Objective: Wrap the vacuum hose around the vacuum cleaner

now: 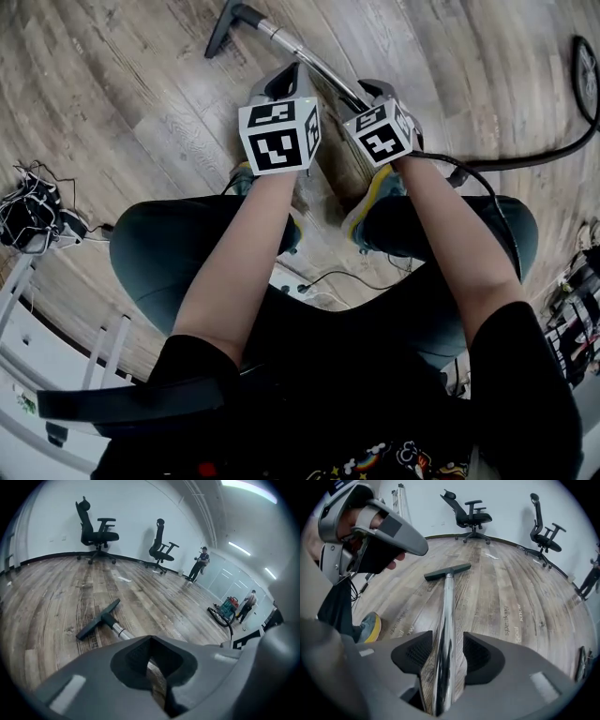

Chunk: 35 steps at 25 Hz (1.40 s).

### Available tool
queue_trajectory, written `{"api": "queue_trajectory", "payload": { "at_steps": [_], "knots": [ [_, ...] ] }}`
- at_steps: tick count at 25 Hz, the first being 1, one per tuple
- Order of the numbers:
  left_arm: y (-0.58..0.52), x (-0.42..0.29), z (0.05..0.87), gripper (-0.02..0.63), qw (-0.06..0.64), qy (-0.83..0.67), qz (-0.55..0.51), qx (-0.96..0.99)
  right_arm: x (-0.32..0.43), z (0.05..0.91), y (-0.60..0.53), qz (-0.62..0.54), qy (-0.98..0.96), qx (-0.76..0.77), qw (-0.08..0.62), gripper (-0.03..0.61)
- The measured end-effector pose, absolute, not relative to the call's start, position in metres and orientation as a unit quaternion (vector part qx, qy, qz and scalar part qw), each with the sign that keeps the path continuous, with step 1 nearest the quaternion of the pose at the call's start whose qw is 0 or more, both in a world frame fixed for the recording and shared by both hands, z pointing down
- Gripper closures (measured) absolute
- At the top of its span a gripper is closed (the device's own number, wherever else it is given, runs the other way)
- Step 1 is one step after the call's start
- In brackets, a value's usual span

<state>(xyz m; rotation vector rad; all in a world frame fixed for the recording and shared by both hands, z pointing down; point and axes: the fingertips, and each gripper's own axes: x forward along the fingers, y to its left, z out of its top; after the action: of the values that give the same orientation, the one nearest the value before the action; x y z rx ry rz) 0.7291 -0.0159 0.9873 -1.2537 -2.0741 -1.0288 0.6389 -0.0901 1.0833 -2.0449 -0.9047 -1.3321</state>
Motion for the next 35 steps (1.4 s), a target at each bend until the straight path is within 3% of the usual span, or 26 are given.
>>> {"api": "queue_trajectory", "payload": {
  "at_steps": [7, 22, 29, 35],
  "knots": [
    [-0.033, 0.724, 1.046, 0.612, 0.285, -0.739, -0.417, -0.446, 0.644, 1.134, -0.098, -0.549, -0.285, -0.746, 0.247, 0.358],
    [-0.020, 0.735, 1.035, 0.612, 0.263, -0.744, -0.417, -0.451, 0.646, 1.132, -0.086, -0.543, -0.328, -0.729, 0.260, 0.390],
    [-0.019, 0.729, 0.975, 0.612, 0.259, -0.777, -0.367, -0.442, 0.647, 1.075, -0.067, -0.509, -0.336, -0.752, 0.250, 0.391],
    [-0.019, 0.744, 0.863, 0.614, 0.207, -0.779, -0.367, -0.463, 0.655, 0.956, -0.048, -0.468, -0.353, -0.773, 0.242, 0.393]
  ]
}}
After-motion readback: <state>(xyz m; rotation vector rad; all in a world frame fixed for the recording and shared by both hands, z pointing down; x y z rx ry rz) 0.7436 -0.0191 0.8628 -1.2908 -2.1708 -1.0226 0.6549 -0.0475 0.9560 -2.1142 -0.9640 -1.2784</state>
